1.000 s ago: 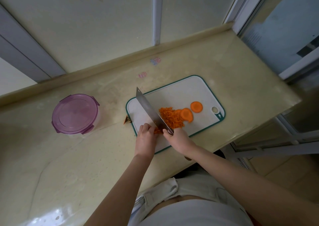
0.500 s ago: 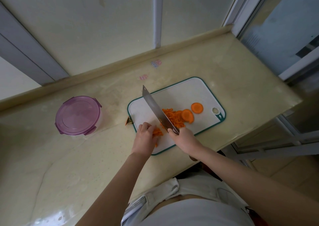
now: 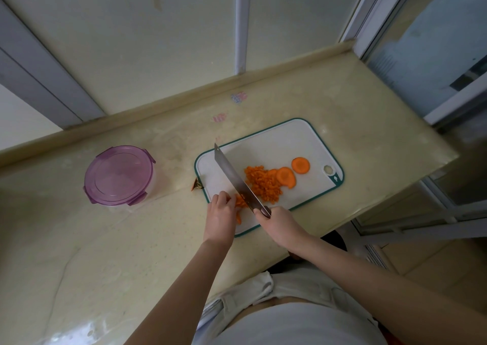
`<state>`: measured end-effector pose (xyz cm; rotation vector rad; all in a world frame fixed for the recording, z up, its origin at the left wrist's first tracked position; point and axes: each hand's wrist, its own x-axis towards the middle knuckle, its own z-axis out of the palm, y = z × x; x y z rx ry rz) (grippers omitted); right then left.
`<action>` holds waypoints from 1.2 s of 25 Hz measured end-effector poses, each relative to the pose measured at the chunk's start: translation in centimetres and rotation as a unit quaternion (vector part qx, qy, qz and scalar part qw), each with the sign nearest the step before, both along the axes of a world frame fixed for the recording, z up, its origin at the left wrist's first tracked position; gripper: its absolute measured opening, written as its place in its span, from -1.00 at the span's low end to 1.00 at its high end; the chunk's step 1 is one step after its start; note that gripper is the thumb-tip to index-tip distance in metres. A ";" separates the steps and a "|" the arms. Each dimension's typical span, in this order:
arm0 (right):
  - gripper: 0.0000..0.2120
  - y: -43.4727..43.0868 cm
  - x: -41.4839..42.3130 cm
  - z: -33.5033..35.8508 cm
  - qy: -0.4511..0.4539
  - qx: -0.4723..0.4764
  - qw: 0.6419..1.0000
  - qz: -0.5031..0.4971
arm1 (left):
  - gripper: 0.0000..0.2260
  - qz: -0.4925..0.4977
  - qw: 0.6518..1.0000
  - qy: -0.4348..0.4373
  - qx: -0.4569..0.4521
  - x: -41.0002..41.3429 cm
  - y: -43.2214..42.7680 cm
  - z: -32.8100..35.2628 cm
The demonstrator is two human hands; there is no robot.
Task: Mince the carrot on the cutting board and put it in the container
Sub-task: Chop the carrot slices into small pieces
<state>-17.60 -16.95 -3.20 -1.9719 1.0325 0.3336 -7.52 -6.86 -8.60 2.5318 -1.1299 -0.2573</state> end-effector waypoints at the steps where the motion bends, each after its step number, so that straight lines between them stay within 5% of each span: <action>1: -0.54 0.0 0.2 0.1 0.003 -0.005 1.000 0.007 | -0.79 -0.007 1.000 -0.005 0.000 0.1 0.0 0.0; 9: -0.54 0.5 1.5 0.1 0.004 -0.015 1.000 0.016 | -0.72 -0.015 1.000 0.020 0.000 0.1 0.1 0.1; 17: -0.56 -0.9 2.2 0.7 -0.034 0.016 0.999 0.015 | -0.92 -0.006 0.998 0.048 -0.050 0.4 0.3 0.2; 23: -0.62 -2.3 1.4 0.4 -0.032 0.021 0.999 -0.014 | -0.57 -0.058 0.996 0.063 0.010 0.6 1.4 0.9; 30: -0.64 -1.9 0.6 0.7 -0.044 0.026 0.999 -0.013 | -0.66 -0.008 0.998 0.056 -0.004 0.5 0.6 0.3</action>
